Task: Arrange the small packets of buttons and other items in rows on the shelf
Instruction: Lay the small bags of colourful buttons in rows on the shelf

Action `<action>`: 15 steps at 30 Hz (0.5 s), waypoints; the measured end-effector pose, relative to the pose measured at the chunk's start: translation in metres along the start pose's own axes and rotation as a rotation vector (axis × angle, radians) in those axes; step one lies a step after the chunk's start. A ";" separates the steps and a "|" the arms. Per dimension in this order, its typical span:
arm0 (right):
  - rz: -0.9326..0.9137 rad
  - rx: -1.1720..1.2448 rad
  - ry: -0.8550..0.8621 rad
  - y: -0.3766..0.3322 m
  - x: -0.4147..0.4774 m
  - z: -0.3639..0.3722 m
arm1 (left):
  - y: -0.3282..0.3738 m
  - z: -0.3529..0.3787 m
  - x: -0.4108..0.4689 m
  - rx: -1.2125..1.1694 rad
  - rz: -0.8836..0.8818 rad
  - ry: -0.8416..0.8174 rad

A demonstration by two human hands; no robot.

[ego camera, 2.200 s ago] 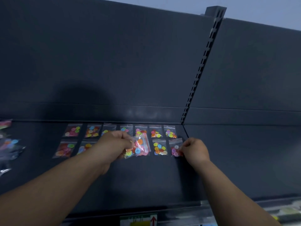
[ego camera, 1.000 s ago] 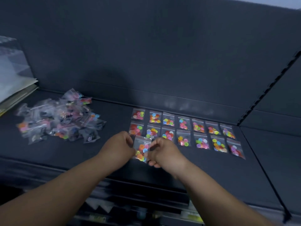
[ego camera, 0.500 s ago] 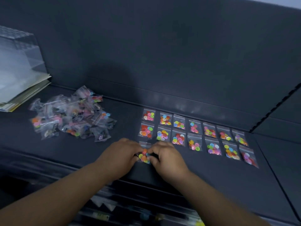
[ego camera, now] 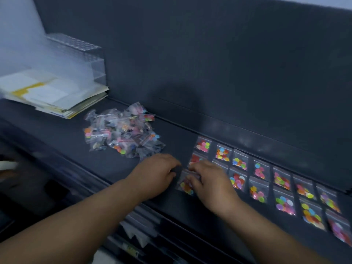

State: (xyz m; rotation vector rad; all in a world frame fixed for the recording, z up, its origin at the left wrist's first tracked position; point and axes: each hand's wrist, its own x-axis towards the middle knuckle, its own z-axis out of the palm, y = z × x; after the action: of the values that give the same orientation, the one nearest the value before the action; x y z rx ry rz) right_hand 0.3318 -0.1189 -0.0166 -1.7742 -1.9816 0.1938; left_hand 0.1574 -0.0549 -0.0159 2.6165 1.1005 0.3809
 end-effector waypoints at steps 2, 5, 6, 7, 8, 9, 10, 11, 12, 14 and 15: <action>-0.046 -0.012 -0.020 -0.008 0.014 -0.004 | -0.009 -0.012 -0.002 0.026 -0.056 0.070; -0.075 0.023 -0.016 -0.023 0.036 -0.003 | -0.029 -0.032 -0.005 0.059 -0.180 0.125; -0.079 0.035 -0.015 -0.029 0.043 -0.002 | -0.037 -0.040 -0.007 0.064 -0.222 0.132; -0.080 0.046 -0.020 -0.034 0.049 0.000 | -0.047 -0.046 -0.009 0.073 -0.257 0.142; -0.080 0.055 -0.027 -0.039 0.057 0.003 | -0.057 -0.053 -0.010 0.078 -0.286 0.157; -0.077 0.062 -0.032 -0.043 0.064 0.007 | -0.068 -0.059 -0.011 0.078 -0.311 0.174; -0.073 0.067 -0.031 -0.048 0.072 0.010 | -0.079 -0.066 -0.013 0.070 -0.339 0.194; -0.067 0.071 -0.027 -0.053 0.081 0.015 | -0.091 -0.073 -0.013 0.056 -0.374 0.214; -0.062 0.073 -0.021 -0.059 0.089 0.020 | -0.102 -0.080 -0.014 0.044 -0.417 0.236; -0.050 0.083 -0.020 -0.072 0.106 0.033 | -0.126 -0.093 -0.016 0.038 -0.499 0.277; -0.043 0.089 -0.028 -0.079 0.114 0.039 | -0.141 -0.097 -0.017 0.046 -0.535 0.277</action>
State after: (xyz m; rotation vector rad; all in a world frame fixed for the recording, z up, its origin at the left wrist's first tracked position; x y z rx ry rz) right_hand 0.2379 -0.0132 0.0090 -1.6801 -1.9968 0.2900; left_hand 0.0207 0.0419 0.0225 2.2199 1.8495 0.6050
